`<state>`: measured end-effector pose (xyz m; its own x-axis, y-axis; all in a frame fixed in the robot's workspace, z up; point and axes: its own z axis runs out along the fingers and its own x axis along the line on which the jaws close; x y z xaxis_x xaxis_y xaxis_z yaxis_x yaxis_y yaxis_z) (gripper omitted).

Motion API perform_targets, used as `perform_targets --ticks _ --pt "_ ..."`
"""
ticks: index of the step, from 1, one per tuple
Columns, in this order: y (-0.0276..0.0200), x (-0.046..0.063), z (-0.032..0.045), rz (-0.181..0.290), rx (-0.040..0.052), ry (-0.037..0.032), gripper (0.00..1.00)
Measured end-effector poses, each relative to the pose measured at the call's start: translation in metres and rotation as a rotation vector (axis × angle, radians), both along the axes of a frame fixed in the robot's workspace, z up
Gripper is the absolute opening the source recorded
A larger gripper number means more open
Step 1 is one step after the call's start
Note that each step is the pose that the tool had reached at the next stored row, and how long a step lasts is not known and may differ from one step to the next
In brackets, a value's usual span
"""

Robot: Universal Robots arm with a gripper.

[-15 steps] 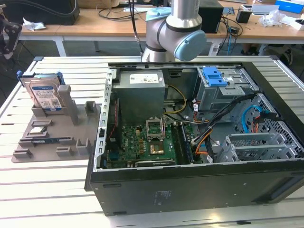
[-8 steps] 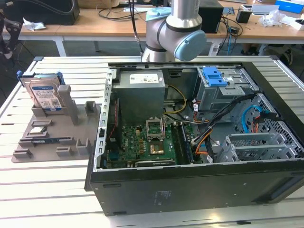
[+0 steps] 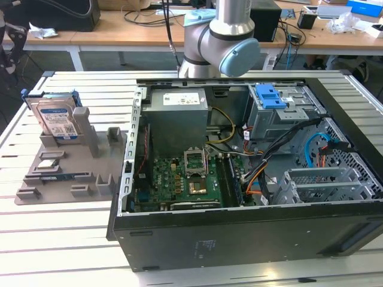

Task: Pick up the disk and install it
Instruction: 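Pick up the disk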

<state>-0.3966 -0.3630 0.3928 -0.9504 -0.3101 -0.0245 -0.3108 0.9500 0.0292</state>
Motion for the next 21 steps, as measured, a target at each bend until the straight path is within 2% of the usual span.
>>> perform_targets --ticks 21 --pt "0.0000 0.0000 0.0000 0.256 0.0000 0.0000 0.10"
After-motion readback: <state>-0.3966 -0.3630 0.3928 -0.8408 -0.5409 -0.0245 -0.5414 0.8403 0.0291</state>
